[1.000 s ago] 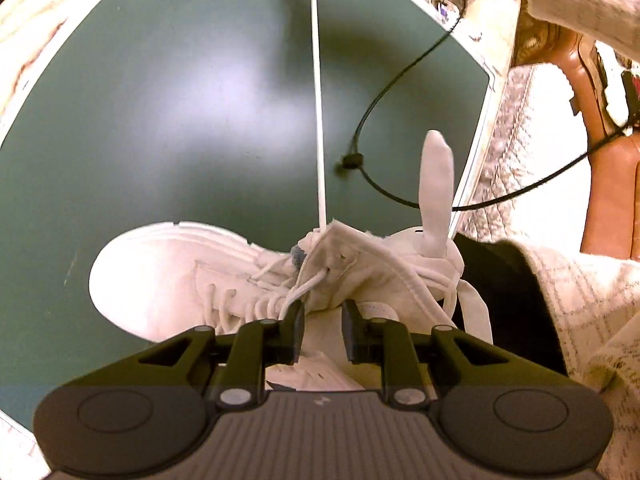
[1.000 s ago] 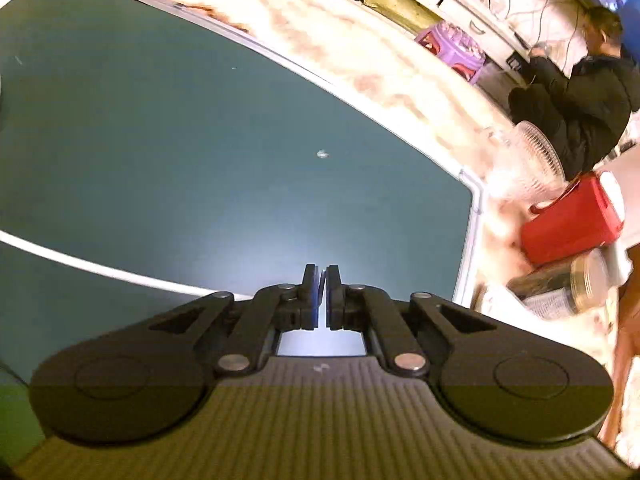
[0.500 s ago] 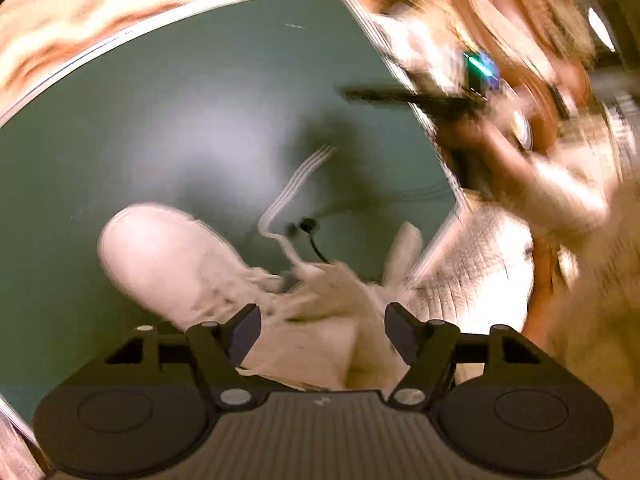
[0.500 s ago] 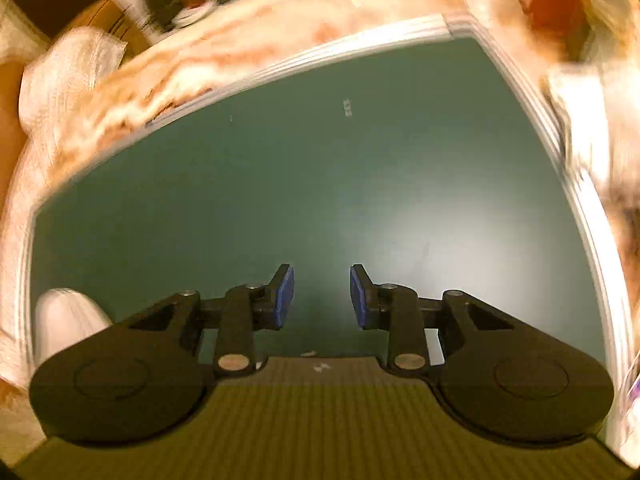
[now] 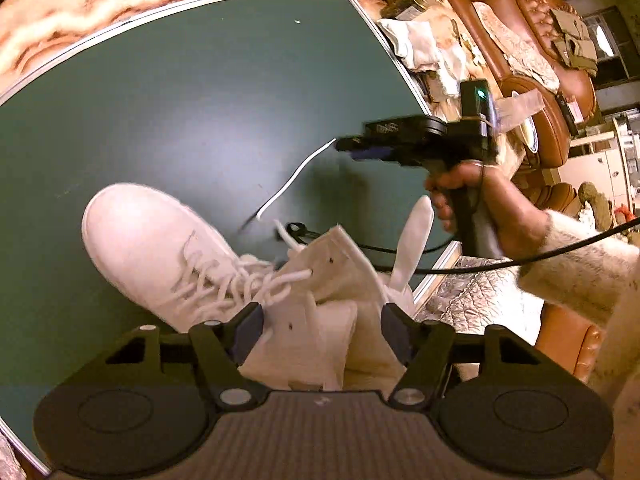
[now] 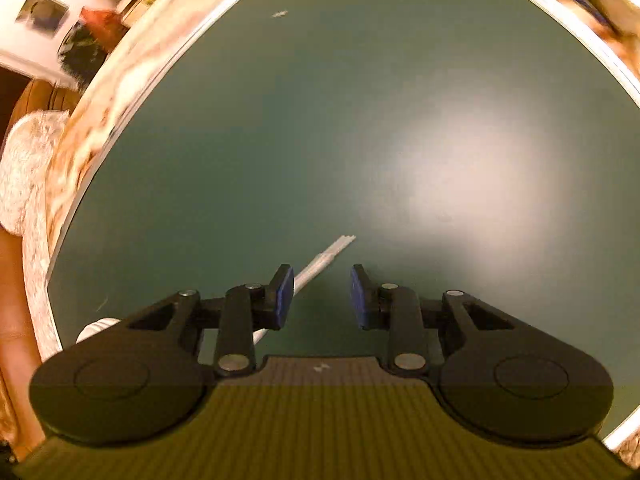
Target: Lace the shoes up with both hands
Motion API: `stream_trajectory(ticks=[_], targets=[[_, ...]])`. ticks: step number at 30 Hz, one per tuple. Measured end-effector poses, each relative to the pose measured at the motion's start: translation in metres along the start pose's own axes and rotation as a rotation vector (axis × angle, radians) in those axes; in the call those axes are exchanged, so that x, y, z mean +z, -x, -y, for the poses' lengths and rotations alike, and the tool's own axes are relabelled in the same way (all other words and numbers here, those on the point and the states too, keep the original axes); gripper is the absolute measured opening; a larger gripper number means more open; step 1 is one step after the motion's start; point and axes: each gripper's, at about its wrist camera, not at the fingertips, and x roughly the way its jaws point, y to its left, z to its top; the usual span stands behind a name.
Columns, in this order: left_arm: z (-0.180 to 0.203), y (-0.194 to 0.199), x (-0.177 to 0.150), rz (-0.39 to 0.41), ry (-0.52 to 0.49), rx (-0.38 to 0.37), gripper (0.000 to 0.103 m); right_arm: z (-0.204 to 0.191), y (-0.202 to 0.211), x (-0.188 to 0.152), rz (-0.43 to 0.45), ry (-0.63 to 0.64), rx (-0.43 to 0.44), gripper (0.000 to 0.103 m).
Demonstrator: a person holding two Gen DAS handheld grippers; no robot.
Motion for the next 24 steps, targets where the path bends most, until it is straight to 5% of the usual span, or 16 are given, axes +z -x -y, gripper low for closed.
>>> stream_trajectory(ticks=[4,9,17,24], targets=[[-0.011,0.015,-0.017,0.033,0.096,-0.015,0.07,-0.026,-0.022,-0.007,0.022,-0.04,-0.119,0.036],[-0.021,0.021,-0.039,0.087,0.171,-0.007,0.071,-0.053,-0.039,-0.022,0.093,0.105,-0.252,0.036],[-0.041,0.02,-0.058,0.191,0.273,-0.088,0.076,-0.044,-0.04,-0.03,0.167,0.234,-0.227,0.001],[-0.054,0.02,-0.069,0.228,0.307,-0.107,0.076,-0.078,0.008,-0.035,0.213,0.537,-0.093,0.001]])
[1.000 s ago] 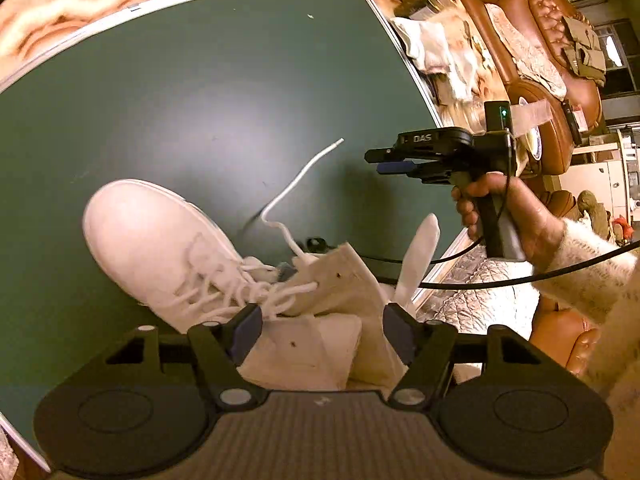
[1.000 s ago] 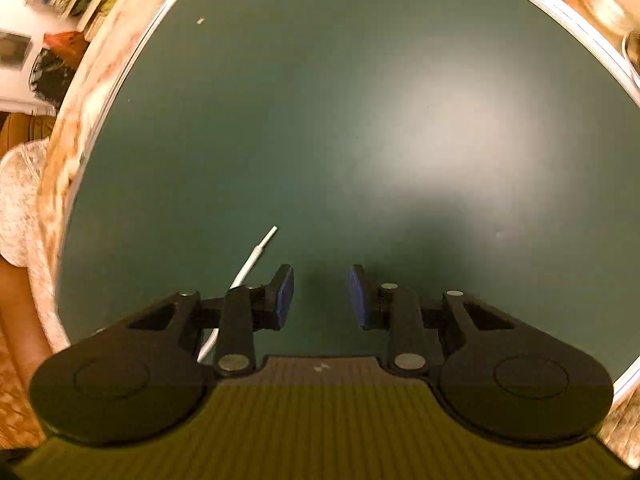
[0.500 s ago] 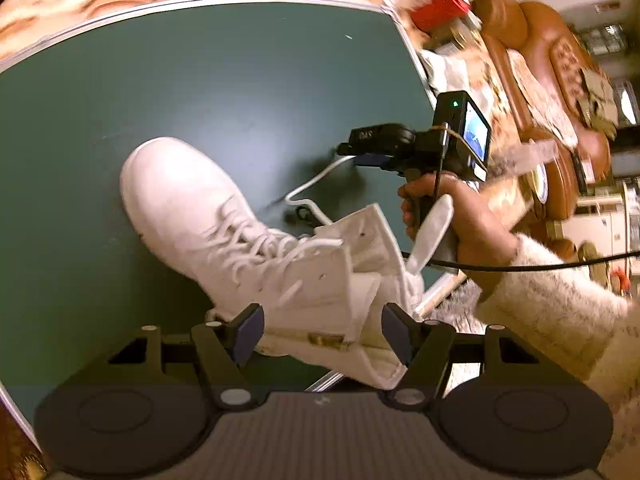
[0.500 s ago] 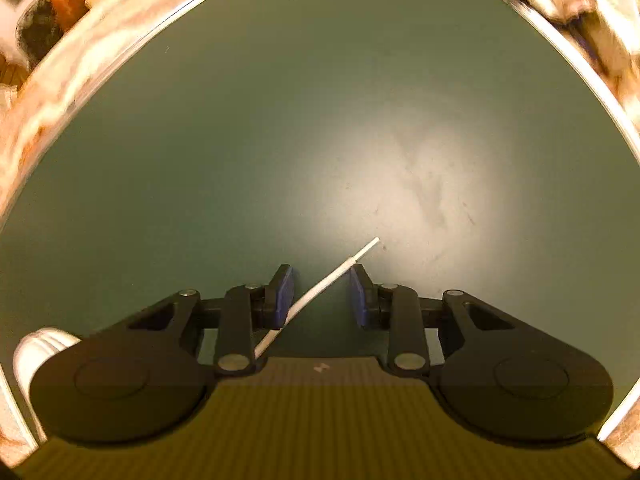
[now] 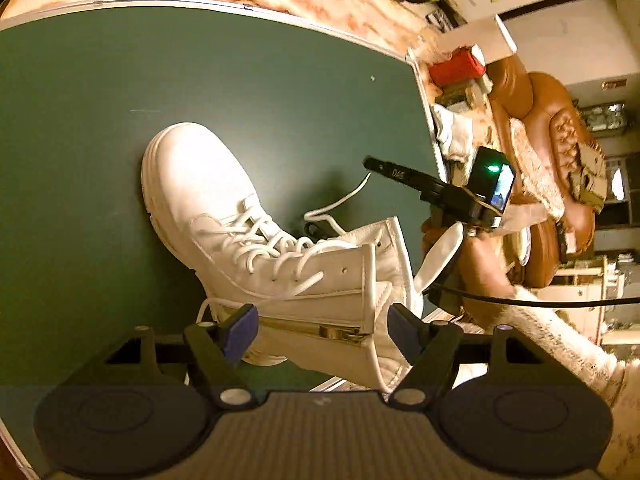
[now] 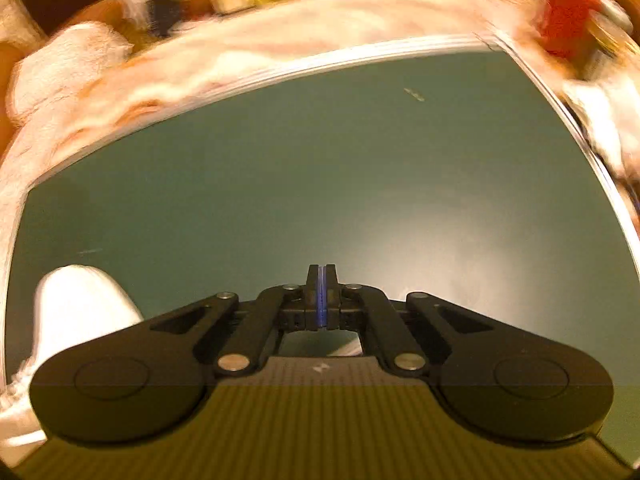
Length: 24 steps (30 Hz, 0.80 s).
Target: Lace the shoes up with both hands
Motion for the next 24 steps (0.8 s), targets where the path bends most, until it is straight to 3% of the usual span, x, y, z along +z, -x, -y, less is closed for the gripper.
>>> stream_trajectory(ticks=[1,3,5,9,13,15,19,21,22,24], targets=[[0.001,0.0,0.0,0.003,-0.009,0.001,0.076,-0.004,0.005,0.006,-0.005,0.038,0.001,0.001],[0.003,0.002,-0.001,0.009,-0.029,0.003,0.076,0.012,-0.001,0.02,-0.063,-0.03,-0.04,0.005],[0.007,0.001,-0.002,0.016,-0.049,0.002,0.076,0.043,-0.012,0.022,-0.129,-0.211,-0.098,0.024],[0.011,0.0,-0.004,0.024,-0.032,-0.021,0.077,0.084,-0.036,-0.006,-0.219,-0.54,-0.082,0.026],[0.014,0.001,-0.009,0.031,-0.026,-0.028,0.077,0.102,-0.053,-0.021,-0.204,-0.708,-0.069,0.026],[0.014,0.002,-0.011,0.034,-0.027,-0.022,0.077,0.103,-0.058,-0.021,-0.193,-0.694,-0.075,0.026],[0.012,0.001,-0.012,0.045,-0.004,-0.027,0.08,0.097,-0.064,-0.012,-0.178,-0.526,-0.103,0.026],[0.011,0.0,-0.012,0.047,0.015,-0.034,0.081,0.094,-0.068,-0.009,-0.191,-0.416,-0.113,0.015],[0.01,-0.001,-0.012,0.049,0.021,-0.033,0.081,0.092,-0.069,-0.009,-0.193,-0.353,-0.117,0.004],[0.011,-0.002,-0.012,0.054,0.028,-0.026,0.081,0.09,-0.07,-0.007,-0.192,-0.215,-0.096,0.004]])
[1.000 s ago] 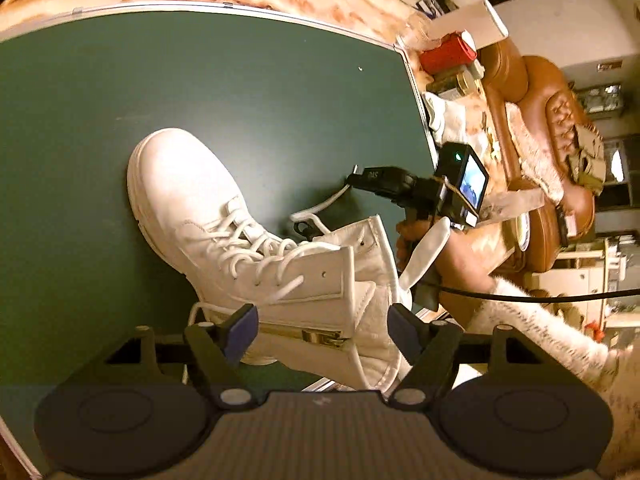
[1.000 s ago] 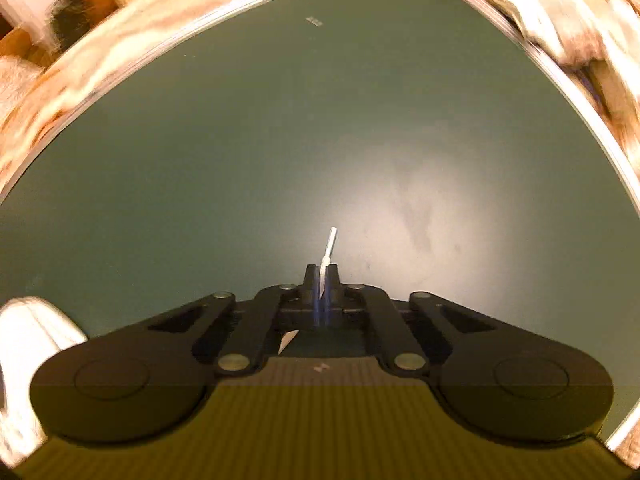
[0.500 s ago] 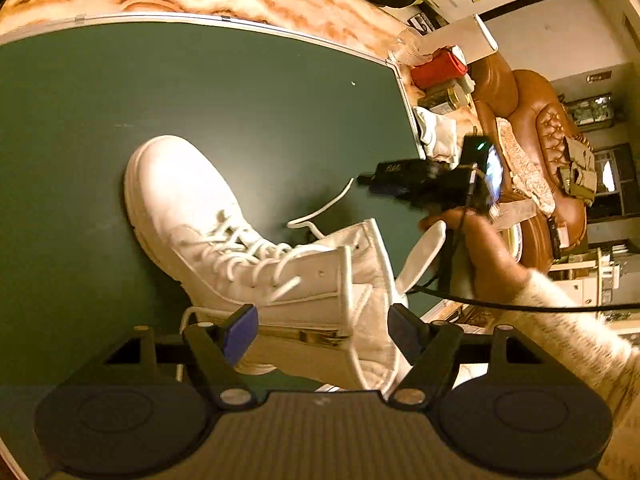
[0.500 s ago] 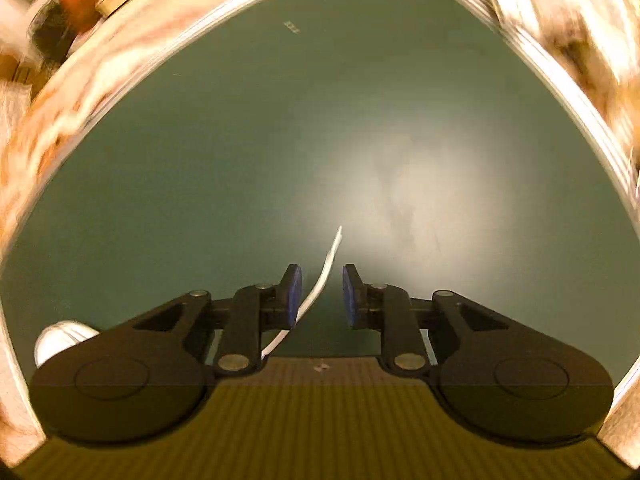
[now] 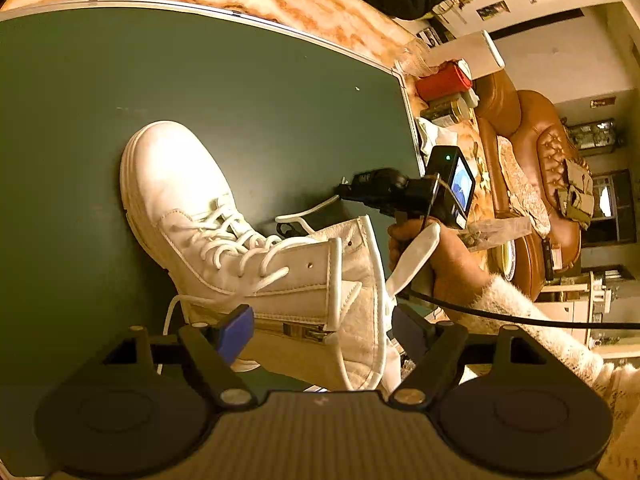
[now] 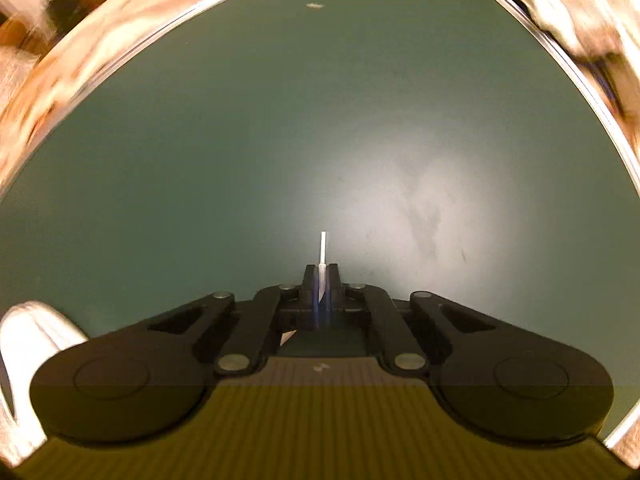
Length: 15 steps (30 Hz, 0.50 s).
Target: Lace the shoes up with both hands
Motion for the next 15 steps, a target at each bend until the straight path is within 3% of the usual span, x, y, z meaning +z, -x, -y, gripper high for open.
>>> stream_trajectory(ticks=[6,9,12,15], targets=[[0.0,0.0,-0.002,0.03,0.029,0.014,0.081,-0.002,0.026,0.014,0.056,0.284,0.091,0.004],[-0.003,-0.002,-0.004,0.036,0.051,0.032,0.08,-0.016,0.064,0.025,0.095,0.418,0.262,0.004],[-0.001,-0.003,-0.006,0.041,0.062,0.058,0.078,-0.044,0.116,0.027,0.117,0.671,0.447,0.004],[0.002,-0.003,-0.008,0.062,0.084,0.099,0.071,-0.073,0.148,0.026,0.046,0.927,0.613,0.004]])
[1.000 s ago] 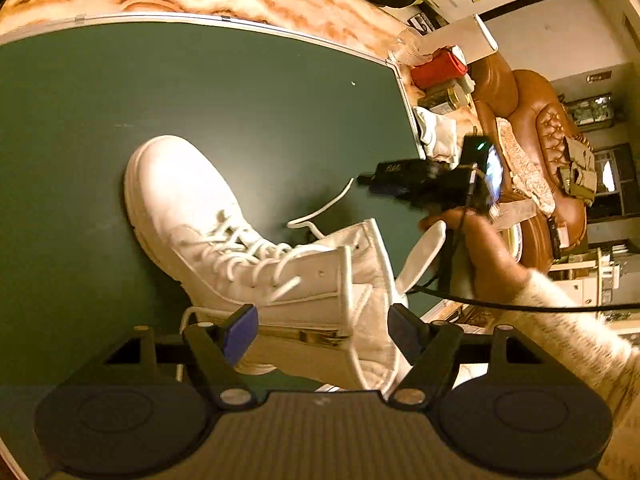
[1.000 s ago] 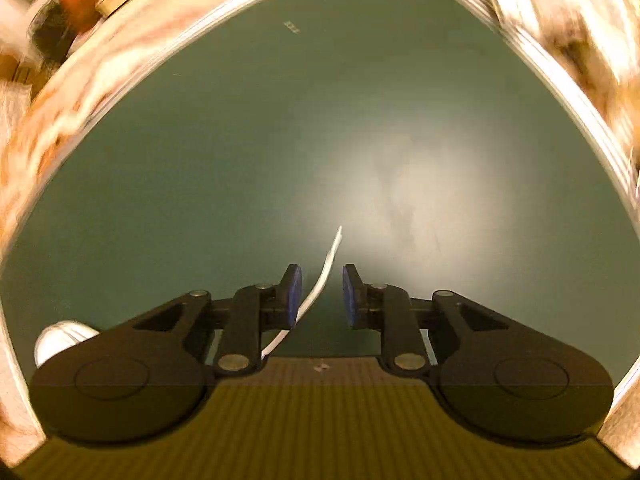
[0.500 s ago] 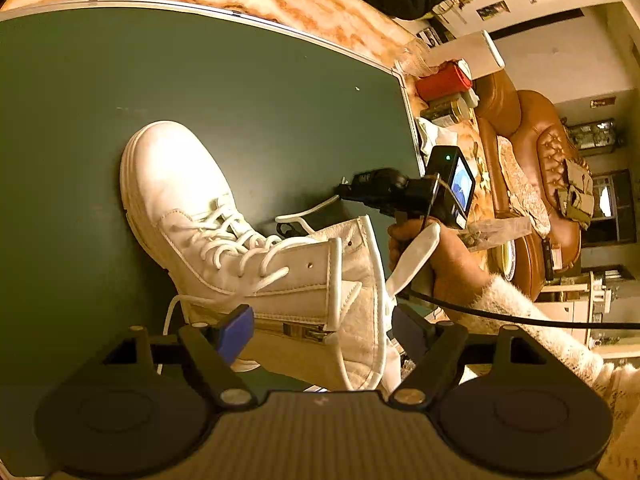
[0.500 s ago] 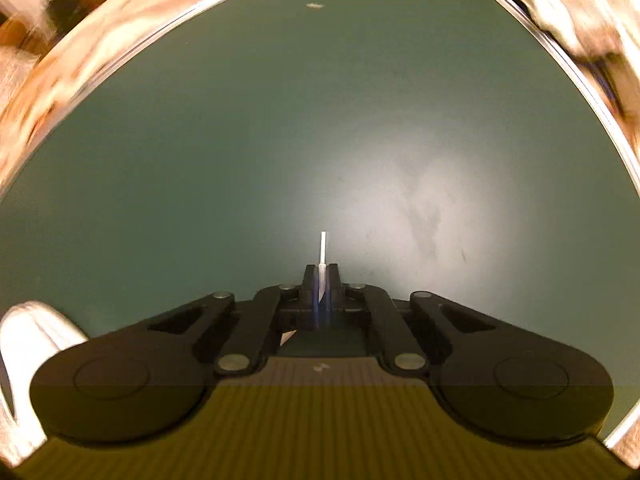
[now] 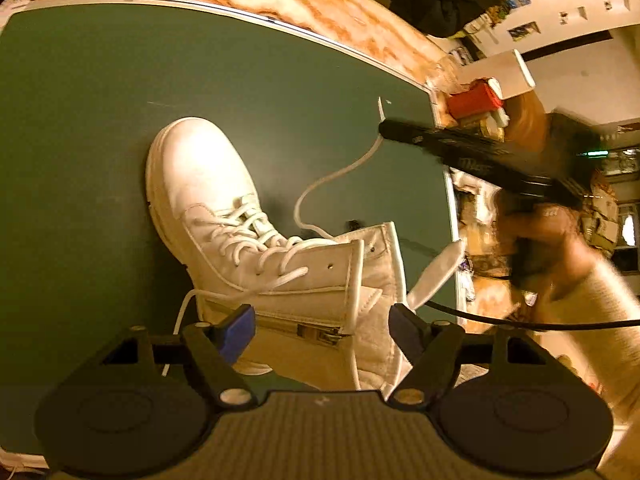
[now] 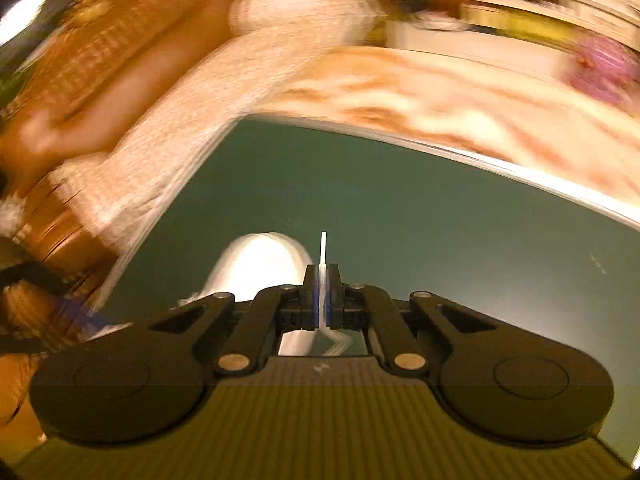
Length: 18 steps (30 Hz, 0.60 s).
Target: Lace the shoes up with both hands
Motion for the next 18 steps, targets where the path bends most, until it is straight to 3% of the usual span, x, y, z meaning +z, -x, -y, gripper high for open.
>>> stream_trajectory(ticks=[3,7,9,12,15,18], targets=[[-0.003,0.005,0.001,0.047,0.067,0.005,0.07,-0.021,0.001,0.017,-0.101,0.194,0.126,0.004],[-0.006,0.012,0.0,0.115,0.101,0.044,0.067,-0.027,-0.001,0.027,-0.204,0.281,0.221,0.004],[-0.009,0.014,-0.004,0.133,0.116,0.022,0.061,-0.039,-0.002,0.024,-0.235,0.3,0.261,0.004],[-0.017,0.016,-0.009,0.163,0.177,-0.029,0.054,-0.065,-0.013,0.037,-0.285,0.36,0.311,0.004],[-0.027,0.021,-0.016,0.215,0.228,-0.043,0.054,-0.113,-0.027,0.046,-0.342,0.424,0.335,0.004],[-0.034,0.021,-0.022,0.24,0.258,-0.056,0.055,-0.136,-0.035,0.046,-0.375,0.477,0.34,0.004]])
